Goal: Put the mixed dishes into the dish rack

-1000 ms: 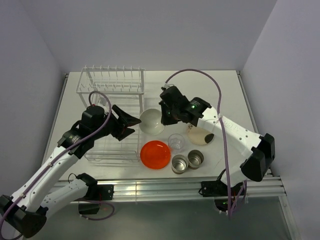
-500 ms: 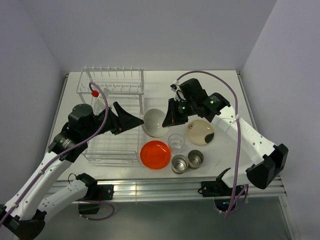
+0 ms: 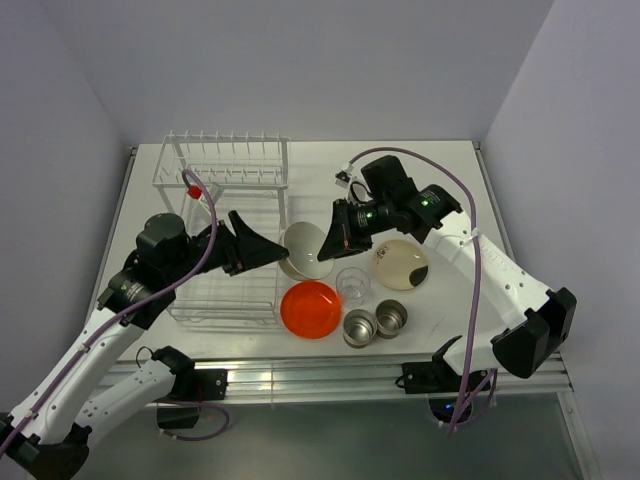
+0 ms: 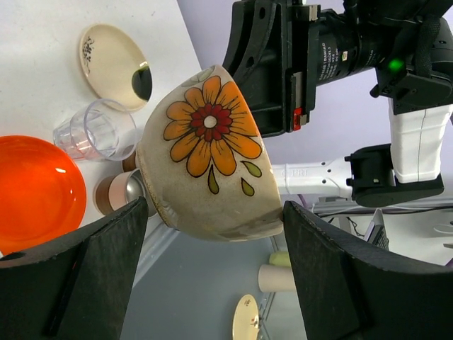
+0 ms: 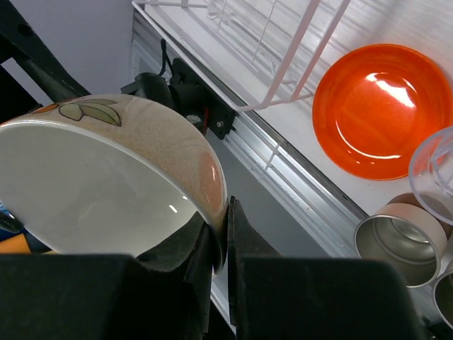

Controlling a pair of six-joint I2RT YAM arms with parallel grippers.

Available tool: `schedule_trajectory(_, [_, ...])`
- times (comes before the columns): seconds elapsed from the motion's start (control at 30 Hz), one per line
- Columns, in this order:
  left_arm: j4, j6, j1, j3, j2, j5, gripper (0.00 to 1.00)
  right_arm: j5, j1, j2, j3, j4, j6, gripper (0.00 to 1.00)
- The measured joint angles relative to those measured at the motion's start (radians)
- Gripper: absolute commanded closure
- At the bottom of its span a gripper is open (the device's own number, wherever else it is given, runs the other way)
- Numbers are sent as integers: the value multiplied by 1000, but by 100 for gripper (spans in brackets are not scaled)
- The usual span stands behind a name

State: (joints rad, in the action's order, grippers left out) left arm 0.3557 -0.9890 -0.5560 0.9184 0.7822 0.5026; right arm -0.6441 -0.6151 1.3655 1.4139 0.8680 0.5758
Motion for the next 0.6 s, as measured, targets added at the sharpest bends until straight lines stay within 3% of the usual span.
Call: schedule_trajectory(0.6, [-56, -30, 8, -9, 51, 43, 20, -36, 17, 0, -27, -23, 40, 100])
